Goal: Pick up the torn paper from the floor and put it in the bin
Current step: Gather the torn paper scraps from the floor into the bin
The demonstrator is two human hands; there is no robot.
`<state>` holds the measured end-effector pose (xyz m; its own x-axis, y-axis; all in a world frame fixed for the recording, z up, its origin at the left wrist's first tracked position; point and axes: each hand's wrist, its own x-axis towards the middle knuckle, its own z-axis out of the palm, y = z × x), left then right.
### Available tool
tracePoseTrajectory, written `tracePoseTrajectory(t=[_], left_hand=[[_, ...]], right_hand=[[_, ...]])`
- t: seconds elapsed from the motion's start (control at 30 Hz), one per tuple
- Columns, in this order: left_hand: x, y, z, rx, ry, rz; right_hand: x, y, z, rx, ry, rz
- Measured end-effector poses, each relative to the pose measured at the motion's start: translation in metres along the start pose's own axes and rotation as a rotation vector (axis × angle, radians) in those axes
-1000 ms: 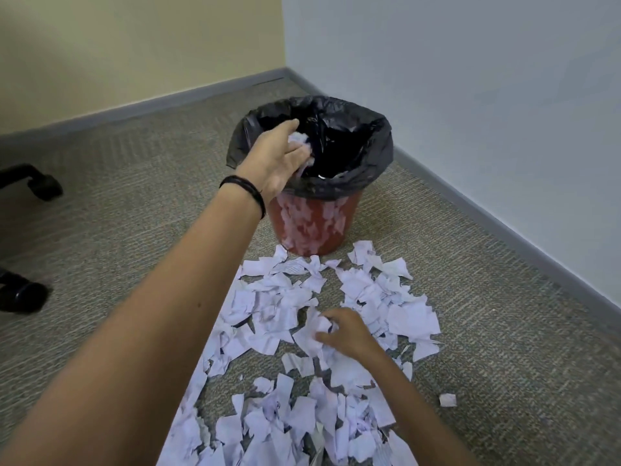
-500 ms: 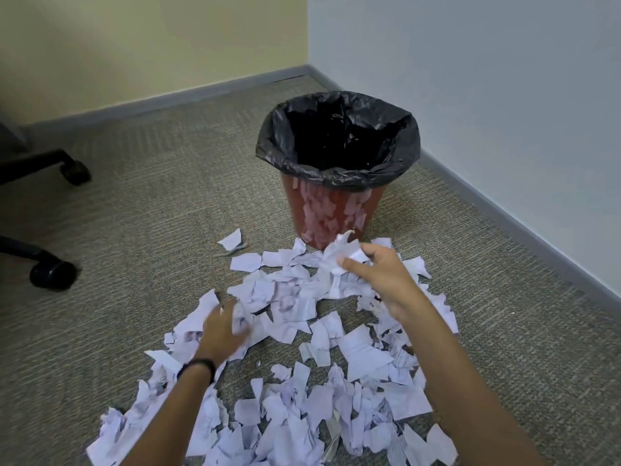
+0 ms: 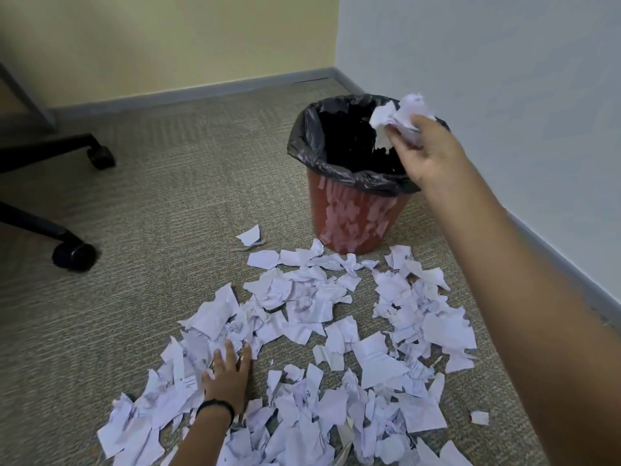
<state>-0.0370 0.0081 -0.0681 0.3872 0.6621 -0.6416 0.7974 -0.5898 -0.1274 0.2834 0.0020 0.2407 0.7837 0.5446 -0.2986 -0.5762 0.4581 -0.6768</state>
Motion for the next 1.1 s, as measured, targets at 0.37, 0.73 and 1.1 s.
tracePoseTrajectory(t=[0.37,0.73,1.1], left_hand=[[0.003,0.001,0.001,0.048,0.008,-0.002],[0.0,0.002,-0.003,0.057,0.015,0.007],[0.005,-0.012,-0.011,-0.039,0.145,0.061]], right_hand=[[-0.015,-0.001,-0.017,-0.455,-0.151,-0.146],[-0.01,0.104,-0.192,-1.42,-0.343,-0.092],[-0.042,0.18,-0.295,-2.235,-0.531,0.201]])
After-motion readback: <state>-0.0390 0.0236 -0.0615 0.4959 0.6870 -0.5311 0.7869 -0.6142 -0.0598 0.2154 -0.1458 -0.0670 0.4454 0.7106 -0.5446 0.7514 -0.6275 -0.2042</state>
